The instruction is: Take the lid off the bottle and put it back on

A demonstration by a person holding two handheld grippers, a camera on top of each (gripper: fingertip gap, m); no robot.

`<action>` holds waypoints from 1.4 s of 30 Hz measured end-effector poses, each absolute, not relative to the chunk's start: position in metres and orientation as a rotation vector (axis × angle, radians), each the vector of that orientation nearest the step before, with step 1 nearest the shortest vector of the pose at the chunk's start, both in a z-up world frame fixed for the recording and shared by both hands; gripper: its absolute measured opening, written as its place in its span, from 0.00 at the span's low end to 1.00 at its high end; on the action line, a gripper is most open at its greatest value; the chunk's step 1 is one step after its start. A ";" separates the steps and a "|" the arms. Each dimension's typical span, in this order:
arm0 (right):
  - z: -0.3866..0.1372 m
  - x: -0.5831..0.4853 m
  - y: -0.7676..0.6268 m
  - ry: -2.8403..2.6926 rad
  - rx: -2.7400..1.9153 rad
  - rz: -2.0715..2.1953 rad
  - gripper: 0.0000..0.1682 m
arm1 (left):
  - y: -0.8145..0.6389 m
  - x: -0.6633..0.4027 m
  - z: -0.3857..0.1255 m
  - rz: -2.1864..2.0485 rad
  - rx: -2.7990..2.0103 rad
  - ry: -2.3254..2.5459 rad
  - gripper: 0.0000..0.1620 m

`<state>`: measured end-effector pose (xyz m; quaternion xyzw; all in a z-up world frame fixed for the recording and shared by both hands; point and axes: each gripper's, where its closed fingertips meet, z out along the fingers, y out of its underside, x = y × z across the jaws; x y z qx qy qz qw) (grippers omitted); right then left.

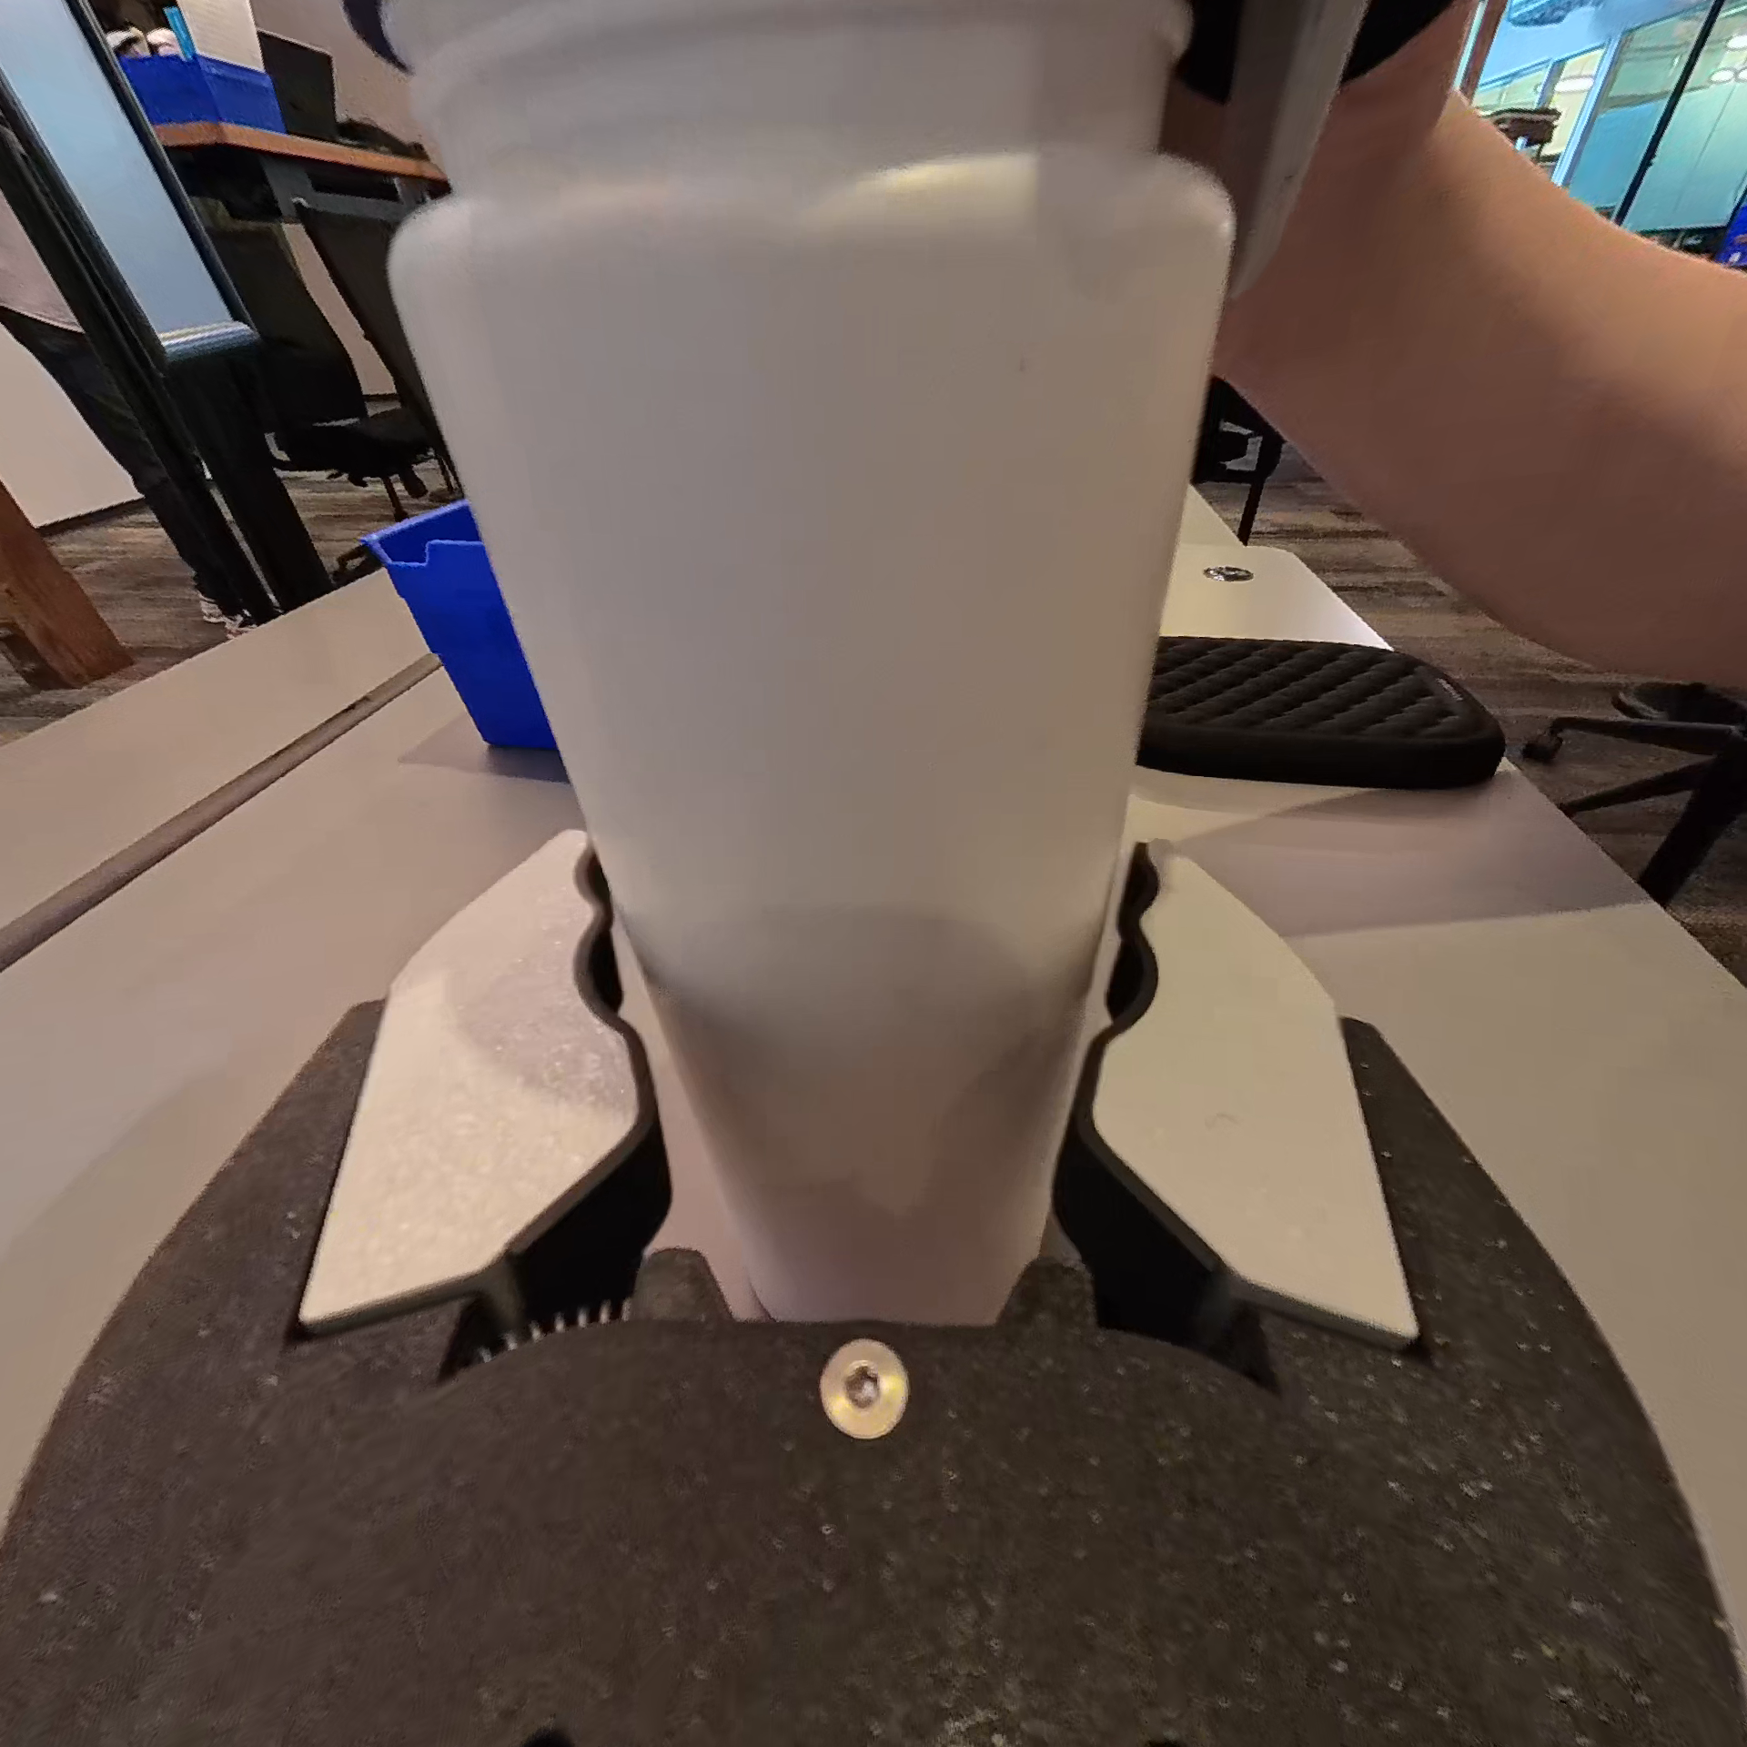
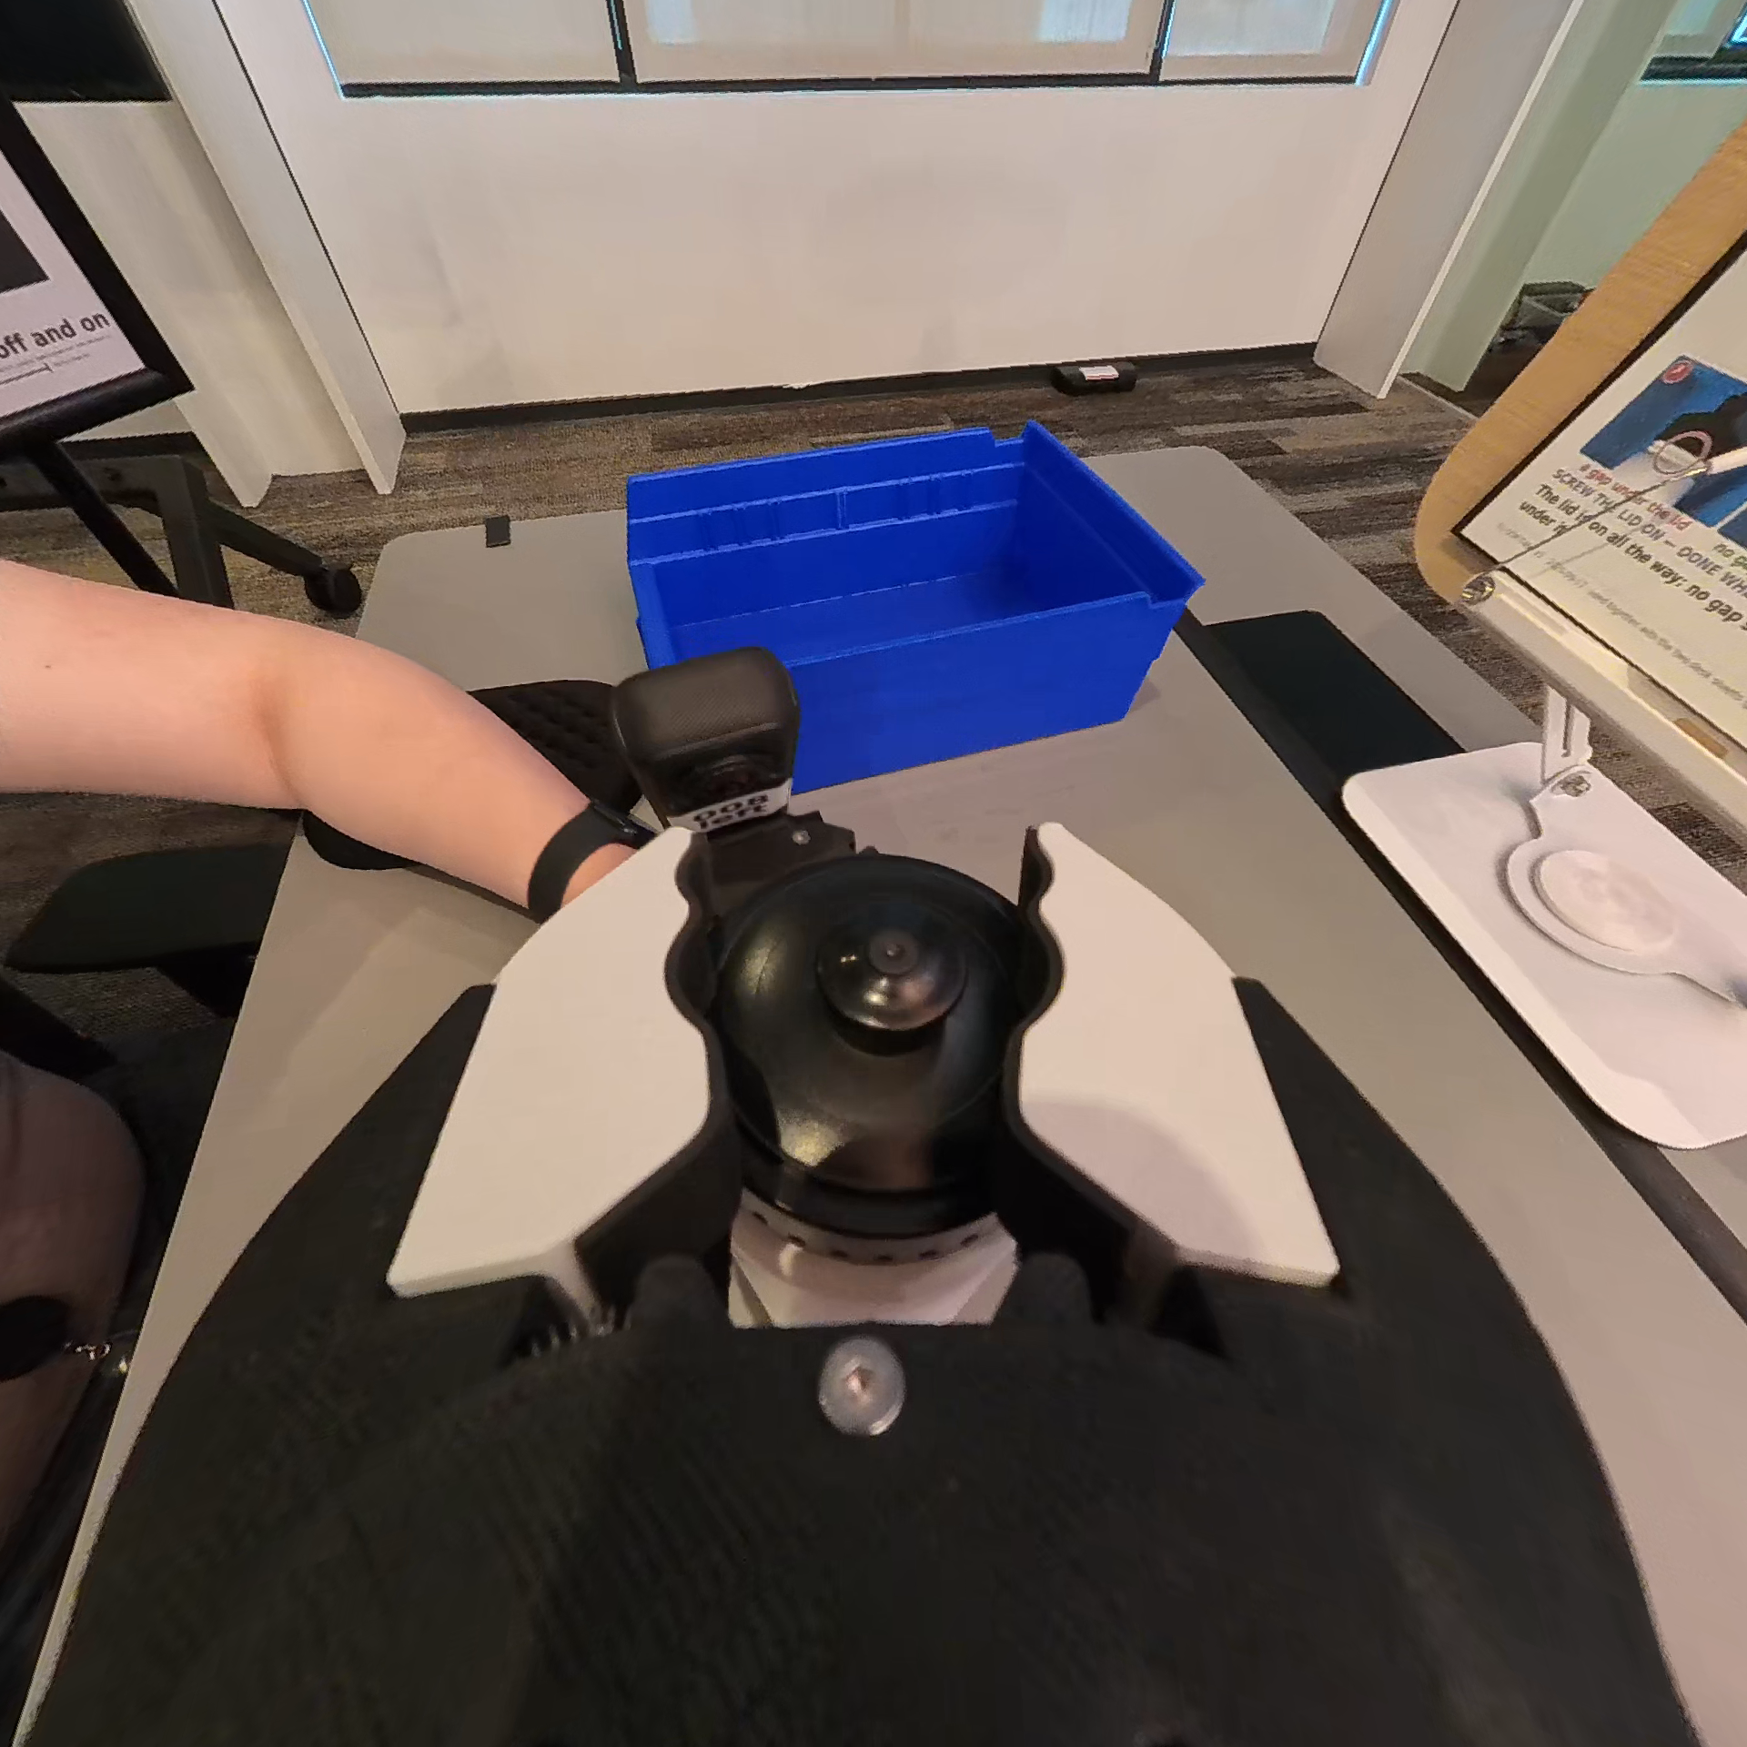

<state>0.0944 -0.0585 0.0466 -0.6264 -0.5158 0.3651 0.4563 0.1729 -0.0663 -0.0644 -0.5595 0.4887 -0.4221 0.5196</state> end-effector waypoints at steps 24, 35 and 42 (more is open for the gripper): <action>0.065 0.126 -0.059 -1.188 -1.414 0.913 0.47 | -0.052 0.167 -0.064 -0.888 -1.385 1.165 0.61; 0.047 0.111 -0.029 -1.133 -1.483 0.906 0.48 | -0.022 0.147 -0.064 -0.826 -1.455 1.068 0.61; 0.042 0.104 -0.029 -1.219 -1.487 0.890 0.48 | -0.022 0.148 -0.063 -0.864 -1.435 1.082 0.61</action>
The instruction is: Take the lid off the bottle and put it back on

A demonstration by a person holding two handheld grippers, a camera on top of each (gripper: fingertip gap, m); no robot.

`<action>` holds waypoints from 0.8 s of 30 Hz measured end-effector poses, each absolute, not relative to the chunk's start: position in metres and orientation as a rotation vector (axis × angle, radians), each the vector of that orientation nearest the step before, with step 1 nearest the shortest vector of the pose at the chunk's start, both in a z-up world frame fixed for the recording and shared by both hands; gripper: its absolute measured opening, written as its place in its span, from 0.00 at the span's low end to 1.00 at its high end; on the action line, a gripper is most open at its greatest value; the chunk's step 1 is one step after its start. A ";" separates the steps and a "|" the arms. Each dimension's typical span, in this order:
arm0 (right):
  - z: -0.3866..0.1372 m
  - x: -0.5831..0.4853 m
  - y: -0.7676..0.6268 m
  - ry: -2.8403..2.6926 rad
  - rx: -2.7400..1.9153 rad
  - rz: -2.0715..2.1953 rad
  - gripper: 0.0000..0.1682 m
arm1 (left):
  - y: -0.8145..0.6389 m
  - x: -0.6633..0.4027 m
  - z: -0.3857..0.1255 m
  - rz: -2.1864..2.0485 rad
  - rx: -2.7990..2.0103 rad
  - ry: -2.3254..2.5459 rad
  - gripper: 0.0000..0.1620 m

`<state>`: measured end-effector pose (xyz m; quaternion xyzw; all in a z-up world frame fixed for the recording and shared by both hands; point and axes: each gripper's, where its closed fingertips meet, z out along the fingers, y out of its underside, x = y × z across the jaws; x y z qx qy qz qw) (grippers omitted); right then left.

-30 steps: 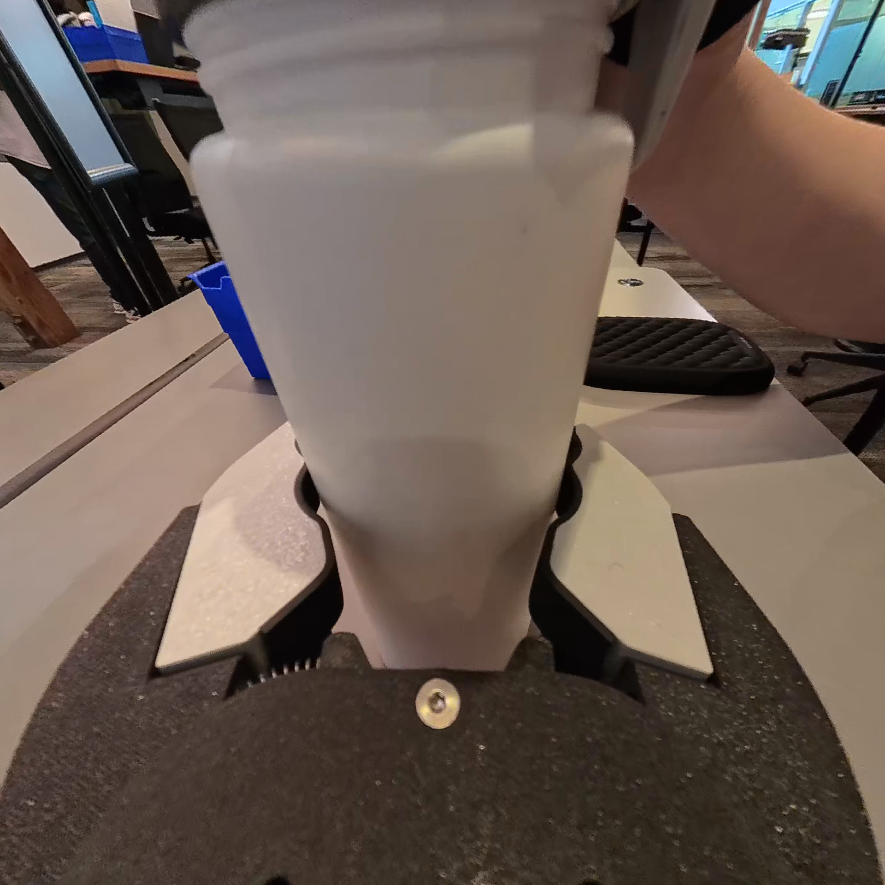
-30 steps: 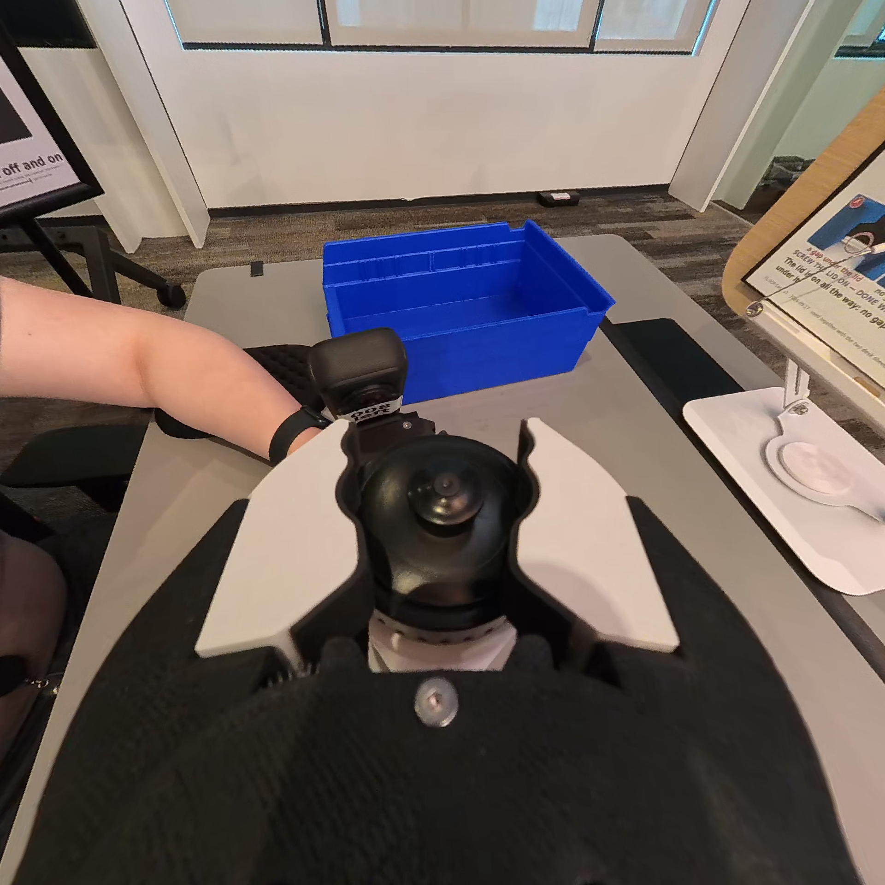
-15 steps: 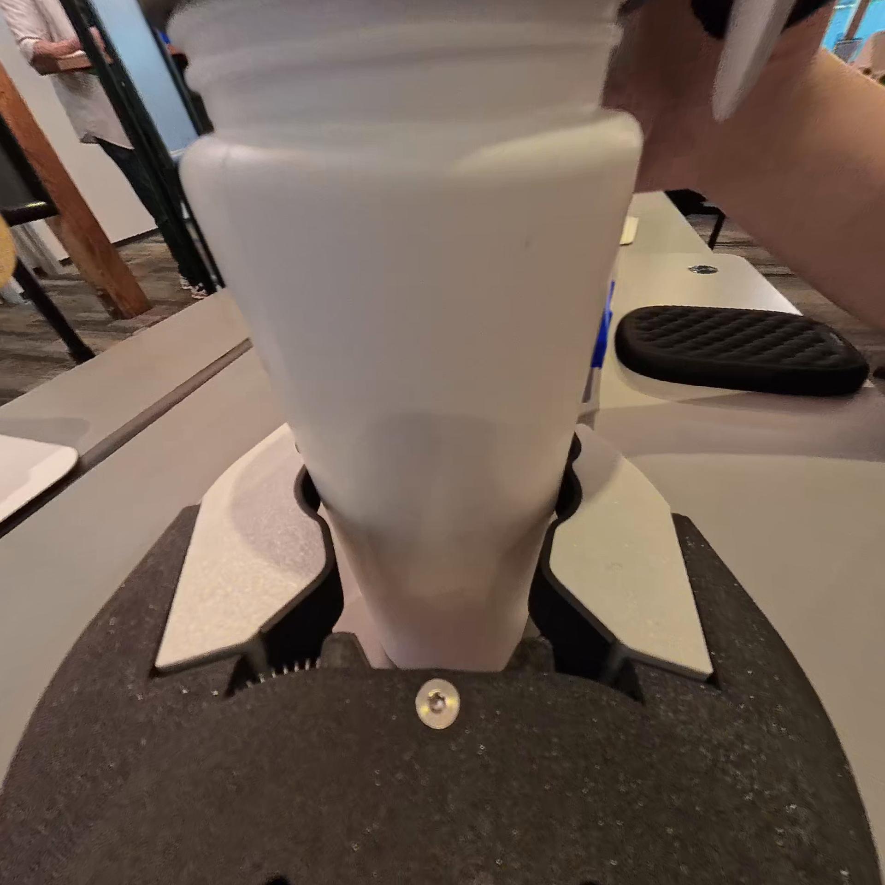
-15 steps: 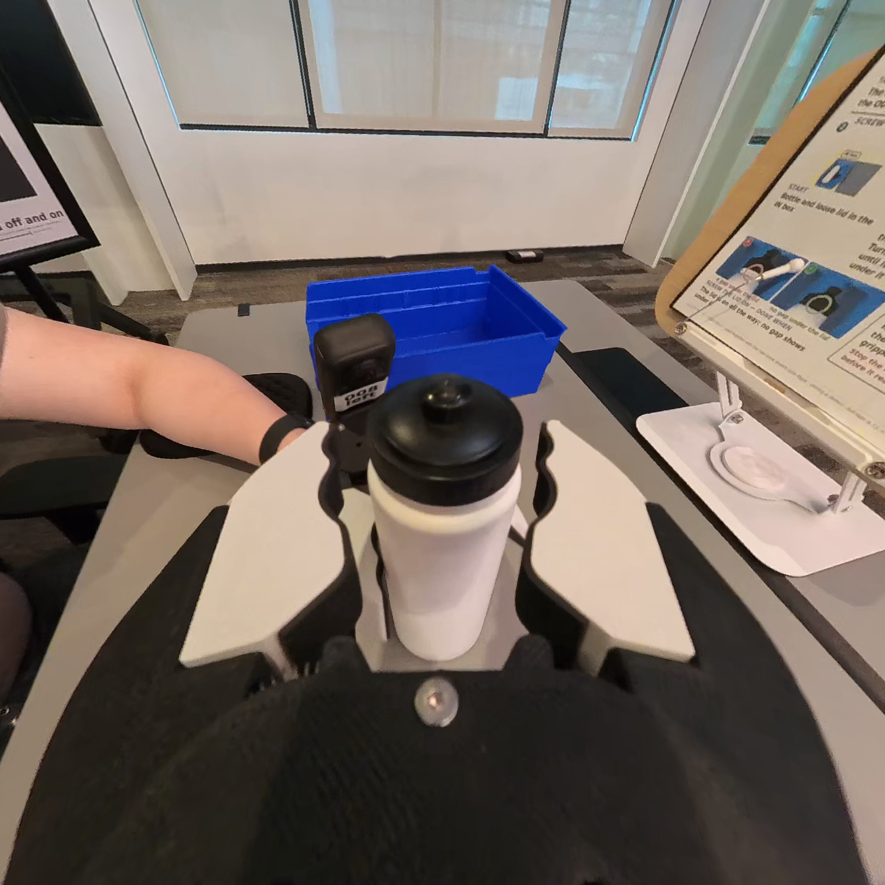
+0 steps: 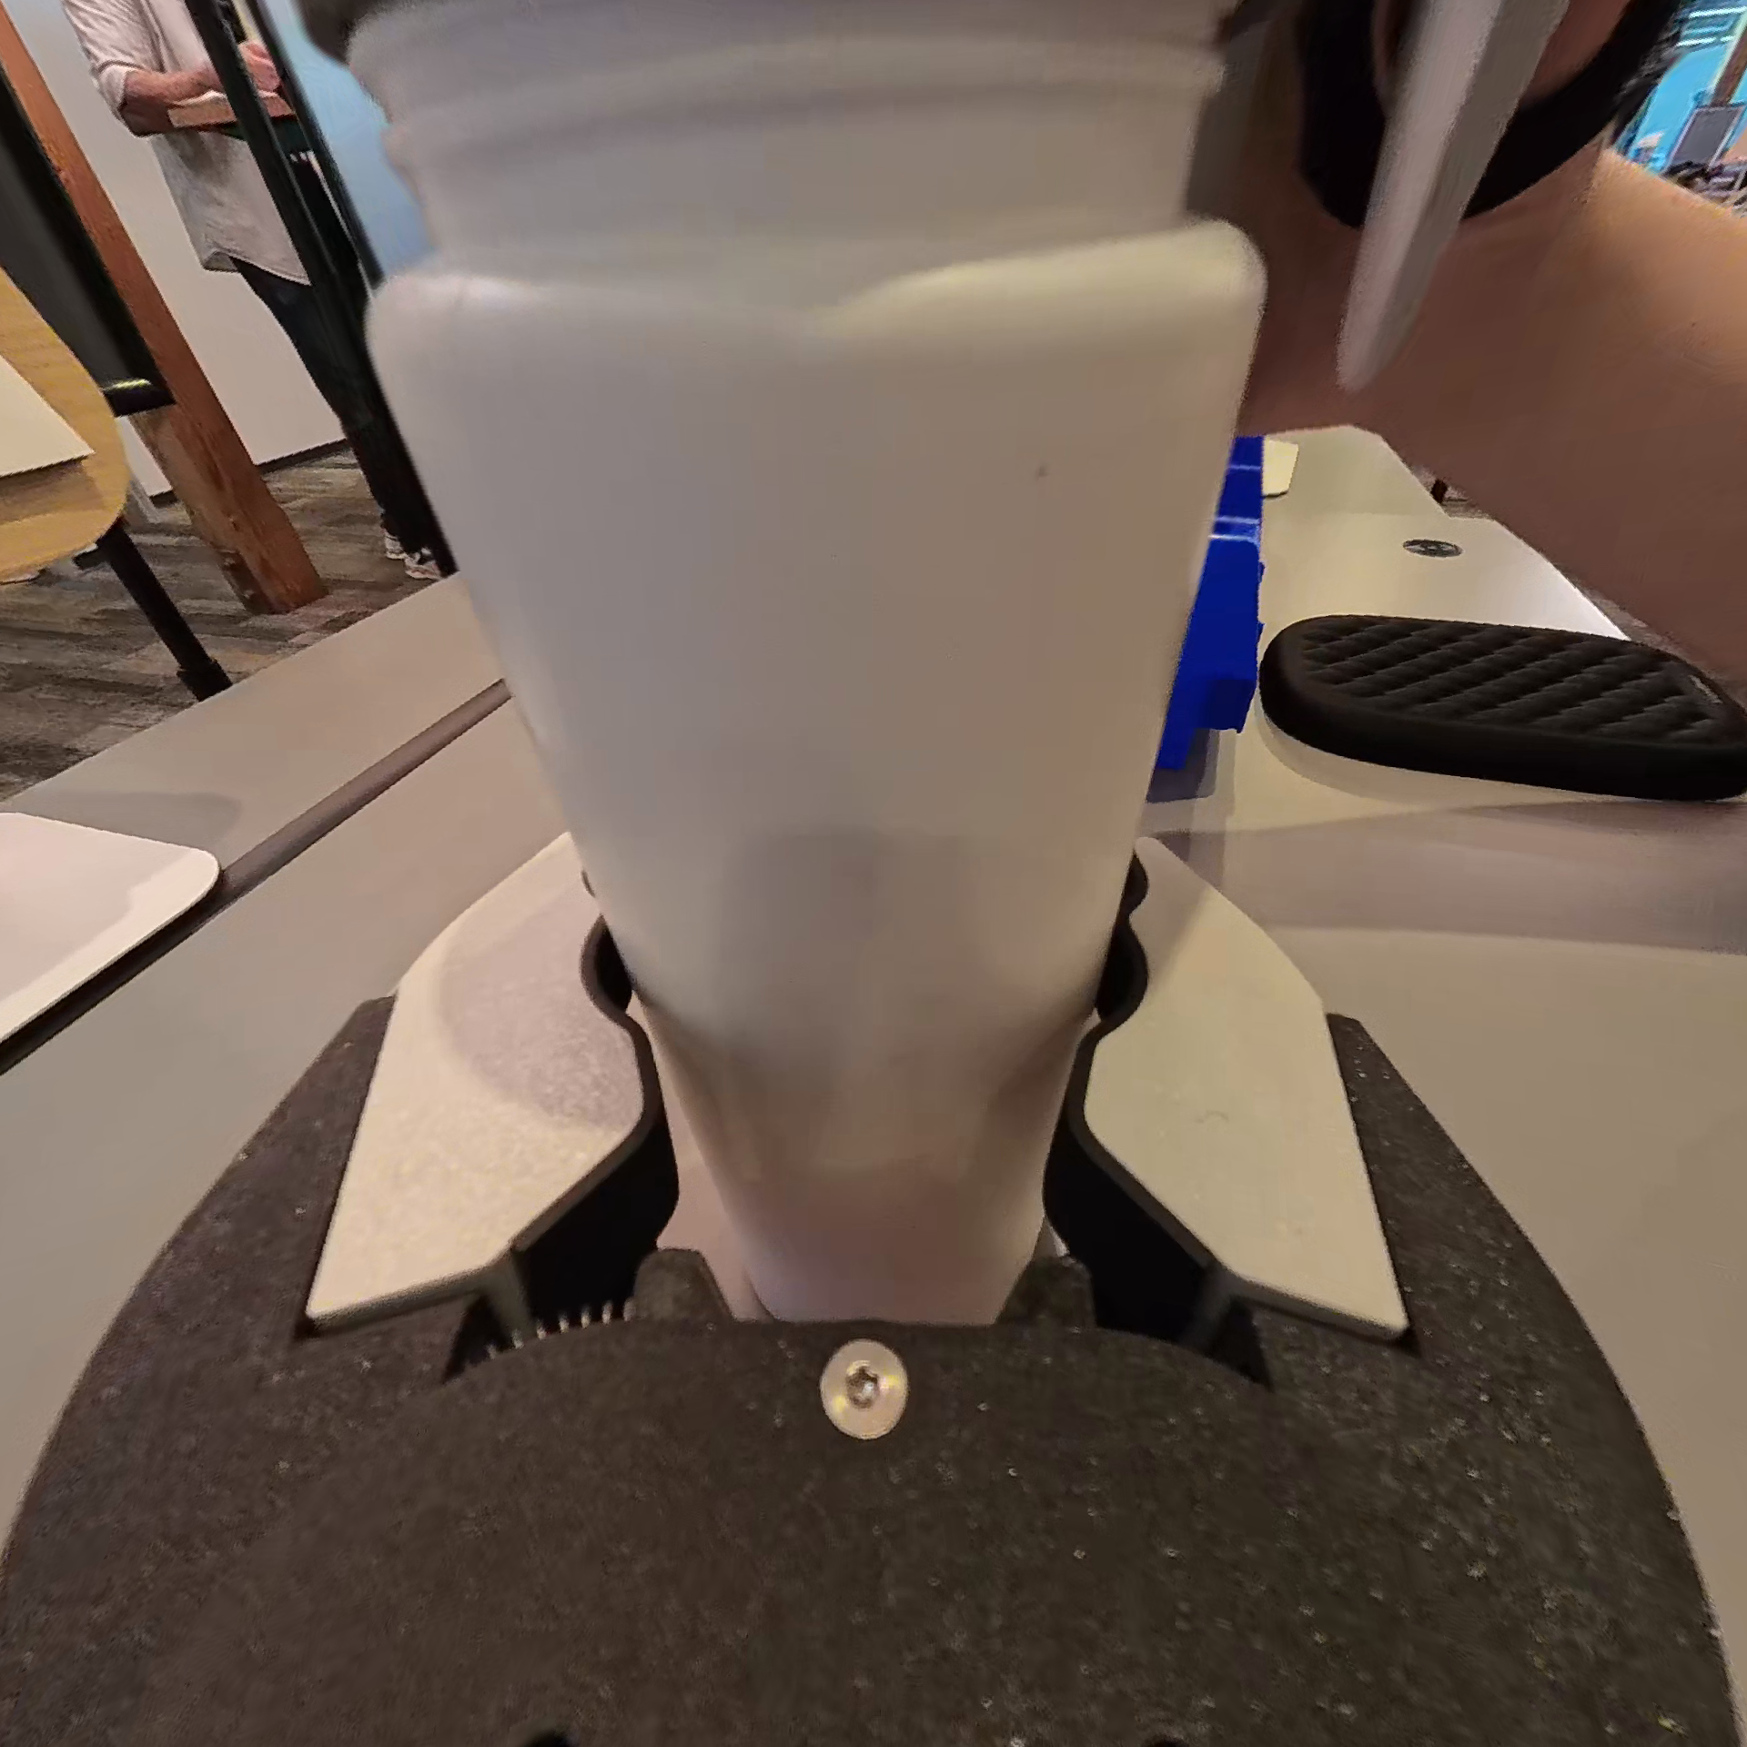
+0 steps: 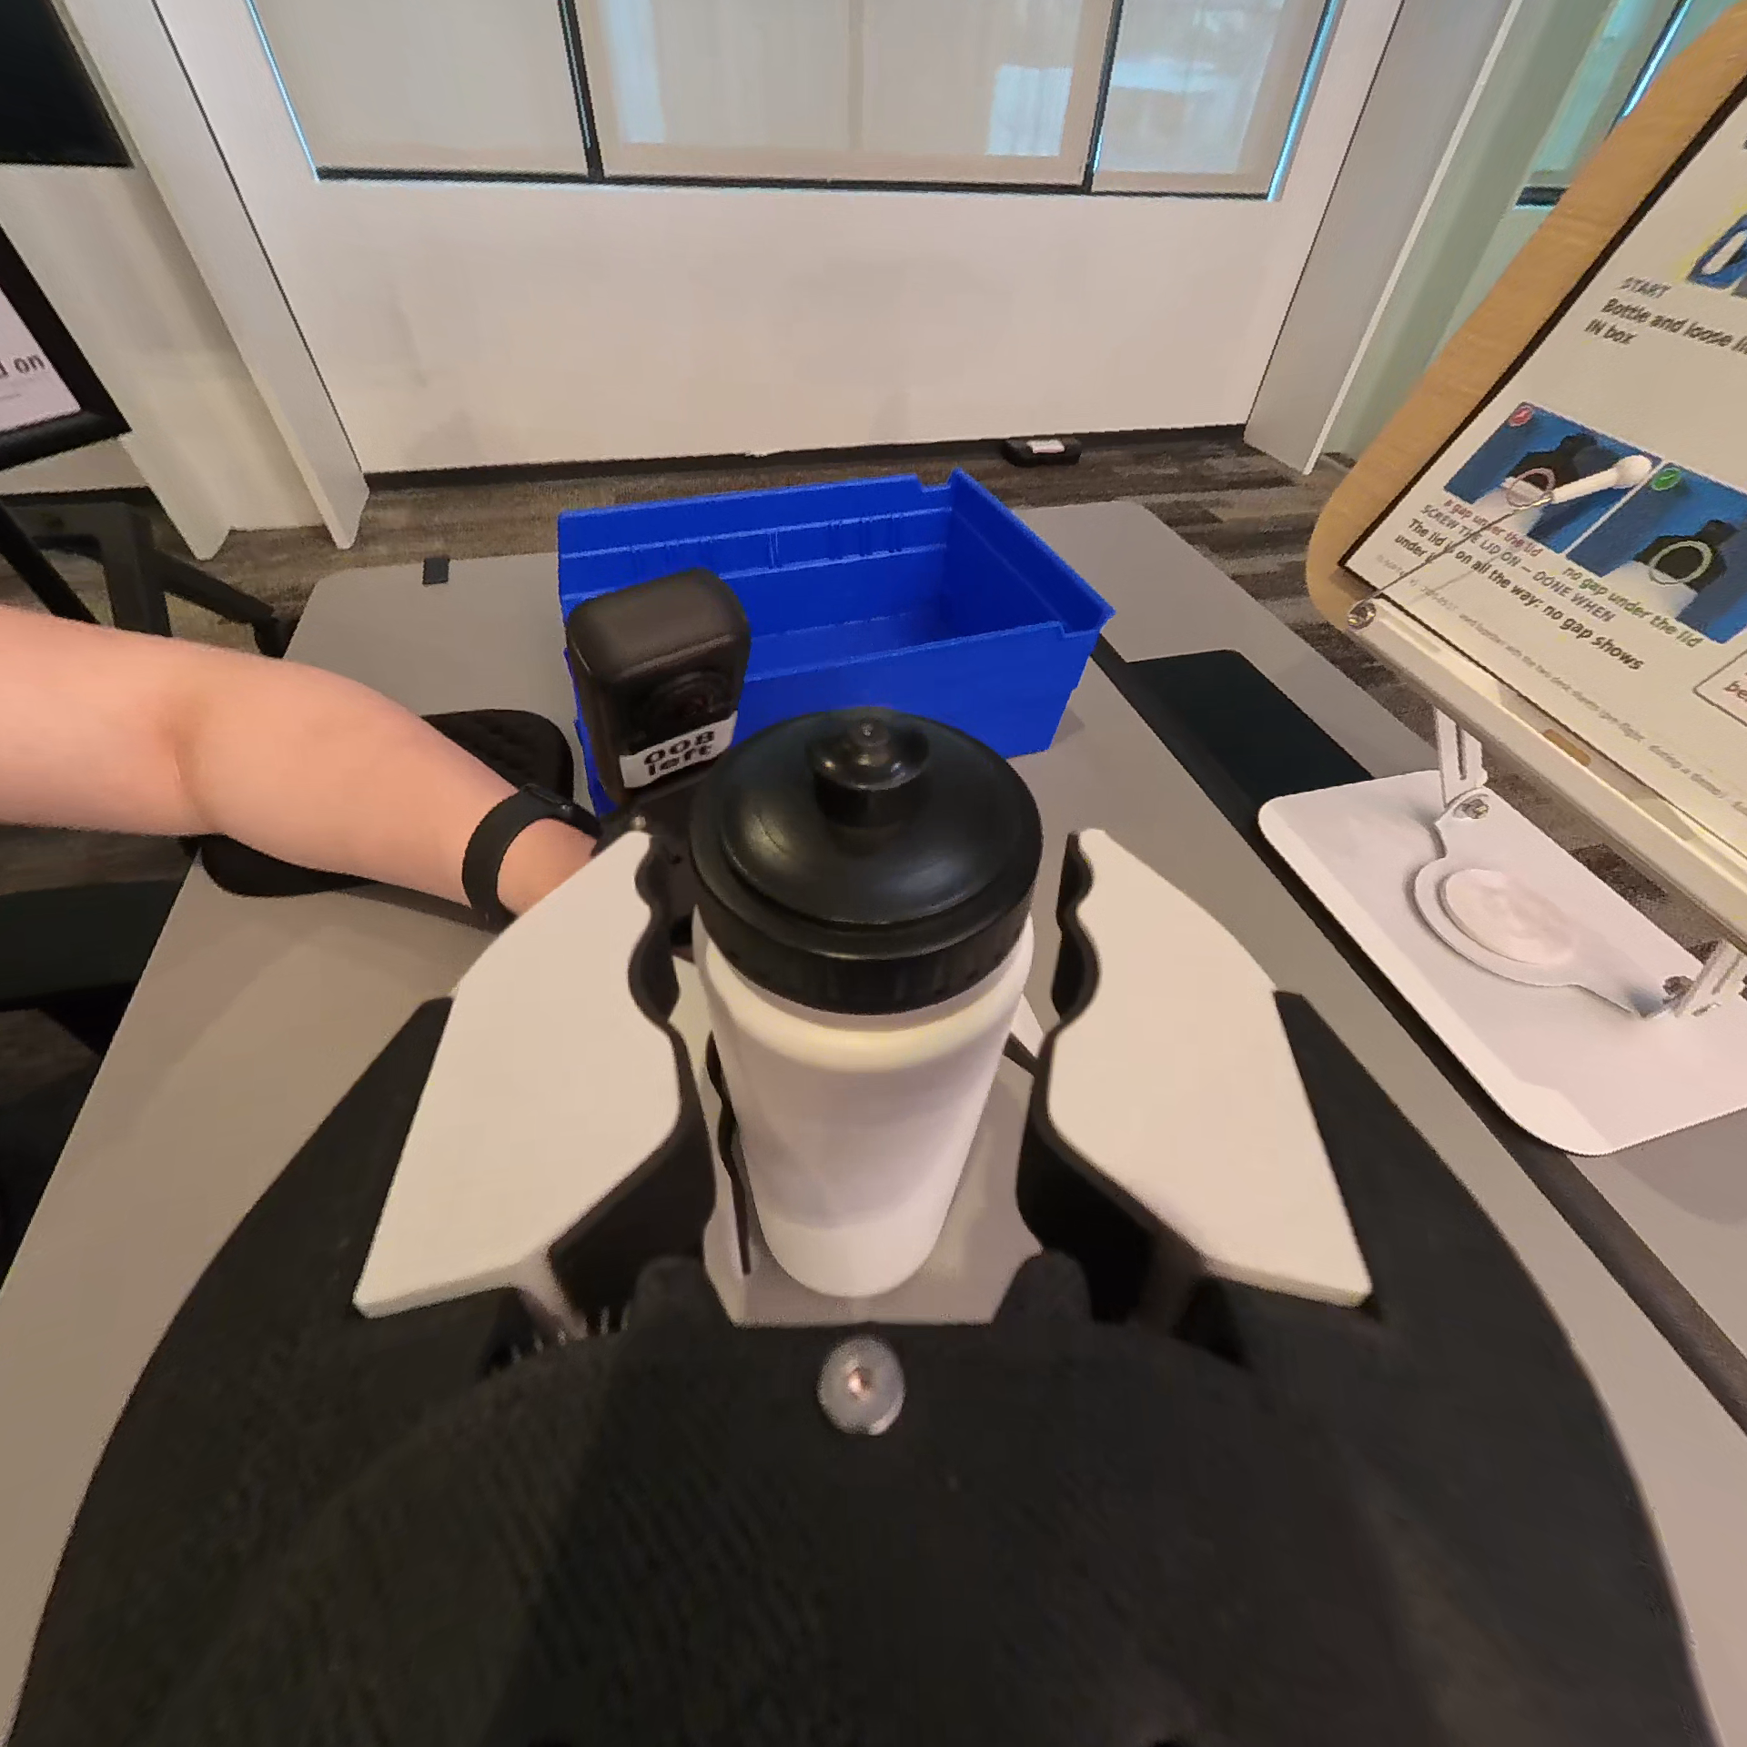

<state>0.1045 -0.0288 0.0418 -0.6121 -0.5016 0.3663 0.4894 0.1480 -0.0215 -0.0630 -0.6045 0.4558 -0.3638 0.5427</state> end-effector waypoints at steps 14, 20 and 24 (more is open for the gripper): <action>0.047 0.103 -0.029 -1.315 -1.628 0.997 0.46 | -0.024 0.151 -0.063 -0.880 -1.418 1.101 0.61; 0.050 0.101 -0.028 -1.135 -1.695 0.875 0.46 | -0.017 0.148 -0.064 -0.814 -1.457 1.050 0.61; 0.043 0.103 -0.023 -1.110 -1.769 0.720 0.46 | -0.015 0.148 -0.063 -0.806 -1.461 1.033 0.61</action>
